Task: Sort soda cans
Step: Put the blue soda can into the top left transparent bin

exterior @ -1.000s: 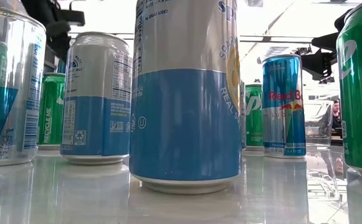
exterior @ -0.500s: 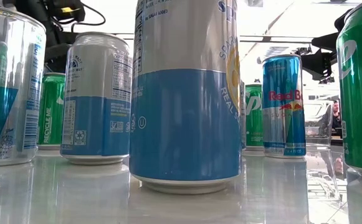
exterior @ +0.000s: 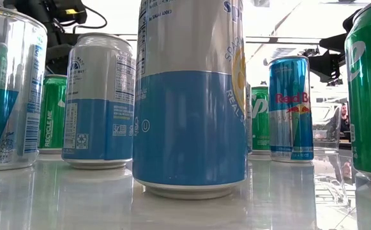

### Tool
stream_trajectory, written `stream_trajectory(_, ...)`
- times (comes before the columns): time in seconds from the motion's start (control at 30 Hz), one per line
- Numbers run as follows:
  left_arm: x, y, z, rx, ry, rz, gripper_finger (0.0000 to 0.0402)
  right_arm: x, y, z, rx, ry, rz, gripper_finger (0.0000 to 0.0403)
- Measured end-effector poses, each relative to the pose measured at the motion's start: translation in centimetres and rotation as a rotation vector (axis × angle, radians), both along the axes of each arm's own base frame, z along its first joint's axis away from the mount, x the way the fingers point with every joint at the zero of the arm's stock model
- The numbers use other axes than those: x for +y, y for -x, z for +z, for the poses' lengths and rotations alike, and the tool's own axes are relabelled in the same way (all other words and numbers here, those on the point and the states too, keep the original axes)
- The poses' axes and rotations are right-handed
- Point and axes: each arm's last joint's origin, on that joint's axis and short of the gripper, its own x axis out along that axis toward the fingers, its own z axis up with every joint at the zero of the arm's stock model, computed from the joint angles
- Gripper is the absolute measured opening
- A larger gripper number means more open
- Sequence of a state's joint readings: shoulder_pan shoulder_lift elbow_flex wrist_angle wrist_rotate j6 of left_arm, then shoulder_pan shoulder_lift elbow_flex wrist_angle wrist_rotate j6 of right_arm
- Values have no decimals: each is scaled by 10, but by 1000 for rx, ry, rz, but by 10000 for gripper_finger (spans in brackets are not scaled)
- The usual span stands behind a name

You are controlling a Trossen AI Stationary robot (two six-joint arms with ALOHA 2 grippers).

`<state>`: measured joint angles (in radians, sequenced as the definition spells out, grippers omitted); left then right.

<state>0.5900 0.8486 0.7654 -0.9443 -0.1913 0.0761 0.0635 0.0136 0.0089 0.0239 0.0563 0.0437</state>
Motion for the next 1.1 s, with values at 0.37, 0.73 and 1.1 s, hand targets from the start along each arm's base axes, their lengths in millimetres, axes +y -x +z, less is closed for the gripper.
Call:
stream_trajectory(0.37,1,-2,-2,10,7,5,250,0,0,0,0,0,0,350)
stream_trajectory(0.73,2,-2,-1,11,5,6,282,0,0,0,0,0,0,350)
stream_trajectory(1.1,0,0,22,8,-12,-7,301,0,0,0,0,0,0,350)
